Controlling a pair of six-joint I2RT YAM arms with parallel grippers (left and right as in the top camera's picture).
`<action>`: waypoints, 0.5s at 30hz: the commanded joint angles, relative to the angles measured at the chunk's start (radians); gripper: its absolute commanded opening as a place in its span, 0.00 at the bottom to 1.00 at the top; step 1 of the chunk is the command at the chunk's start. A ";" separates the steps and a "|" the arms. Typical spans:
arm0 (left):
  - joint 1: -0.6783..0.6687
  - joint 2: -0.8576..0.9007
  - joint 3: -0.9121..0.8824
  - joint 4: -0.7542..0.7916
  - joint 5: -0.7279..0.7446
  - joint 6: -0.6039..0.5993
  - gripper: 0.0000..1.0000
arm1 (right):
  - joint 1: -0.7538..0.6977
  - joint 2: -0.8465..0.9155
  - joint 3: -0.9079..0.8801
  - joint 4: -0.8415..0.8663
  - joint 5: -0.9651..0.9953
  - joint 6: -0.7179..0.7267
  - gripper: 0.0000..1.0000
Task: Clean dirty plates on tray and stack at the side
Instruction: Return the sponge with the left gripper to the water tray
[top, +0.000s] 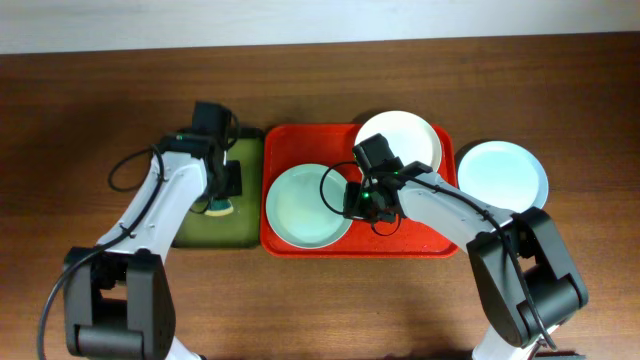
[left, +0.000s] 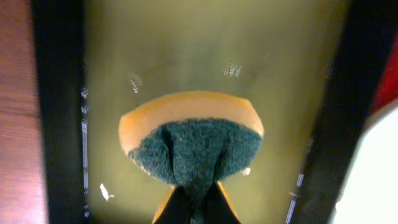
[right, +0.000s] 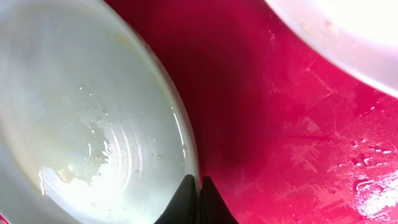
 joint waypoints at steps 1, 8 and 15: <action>0.002 -0.010 -0.124 0.120 -0.011 -0.002 0.02 | 0.011 0.005 -0.005 -0.005 0.014 -0.014 0.04; 0.084 -0.101 0.052 0.037 0.098 -0.006 0.75 | 0.011 0.005 -0.005 -0.012 0.026 -0.014 0.15; 0.356 -0.319 0.153 0.035 0.151 -0.093 0.99 | 0.011 0.006 -0.005 -0.011 0.055 -0.014 0.23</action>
